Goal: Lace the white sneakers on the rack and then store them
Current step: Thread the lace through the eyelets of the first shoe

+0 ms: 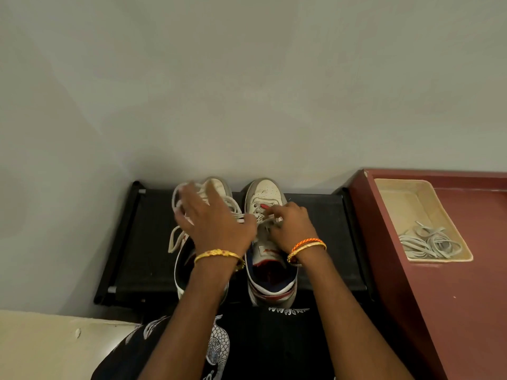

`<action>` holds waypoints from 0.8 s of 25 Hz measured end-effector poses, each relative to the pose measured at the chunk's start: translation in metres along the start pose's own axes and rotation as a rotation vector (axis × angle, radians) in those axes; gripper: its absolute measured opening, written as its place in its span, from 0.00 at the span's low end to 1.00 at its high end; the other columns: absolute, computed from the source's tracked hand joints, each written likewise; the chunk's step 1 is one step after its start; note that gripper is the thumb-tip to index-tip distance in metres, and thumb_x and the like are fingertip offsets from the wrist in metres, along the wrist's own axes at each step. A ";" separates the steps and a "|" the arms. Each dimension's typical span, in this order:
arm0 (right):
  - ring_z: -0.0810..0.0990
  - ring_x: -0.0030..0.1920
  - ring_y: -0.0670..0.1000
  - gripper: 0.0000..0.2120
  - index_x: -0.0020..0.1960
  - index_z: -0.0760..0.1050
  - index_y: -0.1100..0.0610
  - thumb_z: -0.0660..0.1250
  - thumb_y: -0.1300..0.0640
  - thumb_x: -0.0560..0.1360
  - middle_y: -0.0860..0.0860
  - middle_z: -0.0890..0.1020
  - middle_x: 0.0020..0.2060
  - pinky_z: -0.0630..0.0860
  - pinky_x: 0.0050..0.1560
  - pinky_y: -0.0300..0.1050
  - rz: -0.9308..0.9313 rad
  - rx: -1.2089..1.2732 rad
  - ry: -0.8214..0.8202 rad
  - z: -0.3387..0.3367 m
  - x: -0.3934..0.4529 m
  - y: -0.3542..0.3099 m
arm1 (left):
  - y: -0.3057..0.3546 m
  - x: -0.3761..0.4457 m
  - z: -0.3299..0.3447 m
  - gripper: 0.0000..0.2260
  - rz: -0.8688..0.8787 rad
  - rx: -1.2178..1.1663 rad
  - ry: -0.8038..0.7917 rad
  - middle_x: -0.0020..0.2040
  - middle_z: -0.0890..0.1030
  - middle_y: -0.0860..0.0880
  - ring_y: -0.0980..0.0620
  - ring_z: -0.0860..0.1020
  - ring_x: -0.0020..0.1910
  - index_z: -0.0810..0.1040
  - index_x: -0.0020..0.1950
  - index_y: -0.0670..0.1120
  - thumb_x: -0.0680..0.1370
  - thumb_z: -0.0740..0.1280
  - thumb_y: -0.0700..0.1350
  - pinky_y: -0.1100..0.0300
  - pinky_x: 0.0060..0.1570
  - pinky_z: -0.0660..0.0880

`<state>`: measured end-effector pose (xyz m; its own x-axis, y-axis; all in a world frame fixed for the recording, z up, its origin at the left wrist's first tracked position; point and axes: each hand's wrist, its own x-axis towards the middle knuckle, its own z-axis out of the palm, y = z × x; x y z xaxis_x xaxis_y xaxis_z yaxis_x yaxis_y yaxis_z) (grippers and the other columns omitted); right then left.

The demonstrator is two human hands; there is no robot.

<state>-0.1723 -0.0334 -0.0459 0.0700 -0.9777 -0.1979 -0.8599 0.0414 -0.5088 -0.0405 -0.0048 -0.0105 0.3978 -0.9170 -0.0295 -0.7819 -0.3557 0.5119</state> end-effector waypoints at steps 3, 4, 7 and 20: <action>0.62 0.66 0.58 0.16 0.64 0.74 0.51 0.61 0.54 0.77 0.56 0.69 0.64 0.66 0.64 0.55 -0.091 -0.310 -0.018 0.005 0.004 -0.007 | 0.007 -0.021 0.017 0.26 0.174 0.196 -0.311 0.72 0.57 0.40 0.41 0.55 0.73 0.65 0.69 0.45 0.74 0.66 0.51 0.47 0.71 0.57; 0.61 0.66 0.59 0.16 0.64 0.74 0.52 0.61 0.54 0.77 0.56 0.69 0.64 0.65 0.64 0.55 -0.084 -0.340 0.010 0.007 0.005 -0.009 | 0.007 -0.023 0.022 0.23 0.150 0.186 -0.328 0.70 0.62 0.40 0.41 0.60 0.70 0.67 0.67 0.44 0.74 0.66 0.49 0.49 0.67 0.62; 0.63 0.66 0.59 0.15 0.62 0.76 0.53 0.64 0.55 0.76 0.57 0.69 0.64 0.64 0.64 0.55 -0.051 -0.426 0.084 0.016 0.012 -0.014 | -0.001 -0.015 0.038 0.14 0.062 -0.002 -0.256 0.59 0.73 0.39 0.41 0.72 0.59 0.74 0.58 0.40 0.76 0.64 0.46 0.52 0.54 0.70; 0.77 0.39 0.53 0.05 0.44 0.75 0.65 0.68 0.62 0.74 0.58 0.79 0.46 0.75 0.38 0.45 0.703 0.930 0.207 -0.007 0.026 0.024 | -0.001 -0.021 0.055 0.11 -0.053 -0.388 -0.172 0.52 0.80 0.38 0.40 0.76 0.54 0.77 0.55 0.37 0.76 0.60 0.34 0.57 0.52 0.69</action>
<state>-0.1951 -0.0593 -0.0574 -0.4280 -0.6914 -0.5820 0.0275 0.6338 -0.7730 -0.0746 0.0049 -0.0574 0.3205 -0.9279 -0.1904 -0.5110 -0.3387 0.7900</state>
